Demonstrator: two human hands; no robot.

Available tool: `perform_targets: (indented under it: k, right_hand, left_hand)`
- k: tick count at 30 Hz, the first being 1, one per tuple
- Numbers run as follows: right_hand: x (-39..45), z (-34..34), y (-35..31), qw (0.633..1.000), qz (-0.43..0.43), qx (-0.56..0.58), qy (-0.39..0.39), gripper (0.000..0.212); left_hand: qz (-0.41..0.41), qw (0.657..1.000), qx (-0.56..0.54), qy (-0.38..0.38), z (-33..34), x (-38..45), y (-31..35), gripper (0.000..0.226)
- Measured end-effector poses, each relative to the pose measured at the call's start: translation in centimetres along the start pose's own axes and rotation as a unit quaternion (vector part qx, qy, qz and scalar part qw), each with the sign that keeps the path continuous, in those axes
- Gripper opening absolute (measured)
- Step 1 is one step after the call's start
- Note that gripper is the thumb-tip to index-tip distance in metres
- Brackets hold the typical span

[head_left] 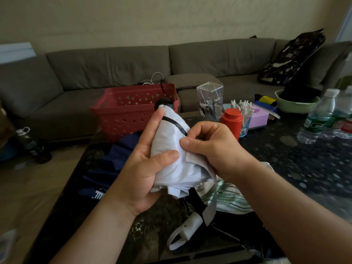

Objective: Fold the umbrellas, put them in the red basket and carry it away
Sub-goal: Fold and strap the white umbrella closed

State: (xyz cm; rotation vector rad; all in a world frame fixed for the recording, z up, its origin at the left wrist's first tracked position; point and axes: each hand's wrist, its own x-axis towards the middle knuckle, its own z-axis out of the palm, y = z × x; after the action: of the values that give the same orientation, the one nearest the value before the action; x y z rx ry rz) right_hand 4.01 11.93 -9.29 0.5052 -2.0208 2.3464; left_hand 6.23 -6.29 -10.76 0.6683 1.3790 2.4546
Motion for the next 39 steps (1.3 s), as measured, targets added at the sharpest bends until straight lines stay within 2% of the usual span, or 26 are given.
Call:
perform_targets:
  k: [5, 8, 12, 16, 20, 24, 27, 31, 35, 37, 39]
  right_hand:
    - [0.1, -0.1, -0.1, 0.999, -0.01, 0.037, 0.0, 0.026]
    - [0.2, -0.3, 0.1, 0.999, -0.012, 0.05, 0.009, 0.03]
    - [0.0, -0.2, 0.2, 0.997, 0.01, 0.075, -0.015, 0.028]
    - [0.0, -0.1, 0.3, 0.995, 0.013, 0.092, -0.031, 0.017]
    - [0.0, -0.5, 0.1, 0.99, 0.036, 0.118, -0.075, 0.021]
    - [0.3, -1.3, 0.3, 0.992, 0.027, 0.068, -0.099, 0.033]
    - [0.2, -1.6, 0.4, 0.993, 0.023, 0.076, -0.086, 0.032]
    - [0.0, -0.9, -0.1, 0.995, 0.012, 0.087, -0.037, 0.019]
    - [0.3, -0.4, -0.3, 0.998, -0.02, -0.021, 0.053, 0.017]
    - [0.4, -0.2, -0.1, 0.991, -0.034, -0.108, 0.074, 0.018]
    - [0.5, -0.3, -0.1, 0.982, -0.031, -0.17, 0.072, 0.018]
  left_hand:
    - [0.031, 0.995, 0.091, 0.001, 0.6, 0.1, 0.6, 0.083]
    - [0.07, 0.989, 0.131, 0.011, 1.2, 0.2, 0.8, 0.09]
    - [0.059, 0.99, 0.126, 0.014, 1.5, 0.0, 0.7, 0.096]
    - [0.036, 0.994, 0.105, 0.012, 1.6, 0.1, 0.6, 0.097]
    - [0.016, 0.998, 0.057, -0.02, 2.2, 0.1, 0.3, 0.092]
    - [-0.017, 0.997, 0.062, -0.032, 1.8, 0.0, 0.2, 0.089]
    - [-0.018, 0.99, 0.141, -0.022, 1.5, 0.3, 0.8, 0.088]
    - [0.032, 0.954, 0.296, 0.007, 0.8, 0.3, 1.7, 0.084]
    - [0.062, 0.89, 0.444, 0.08, 2.2, 0.1, 0.3, 0.073]
    - [0.051, 0.9, 0.425, 0.087, 2.5, 0.0, -0.6, 0.072]
    - [0.05, 0.925, 0.362, 0.103, 2.1, 0.3, -1.0, 0.072]
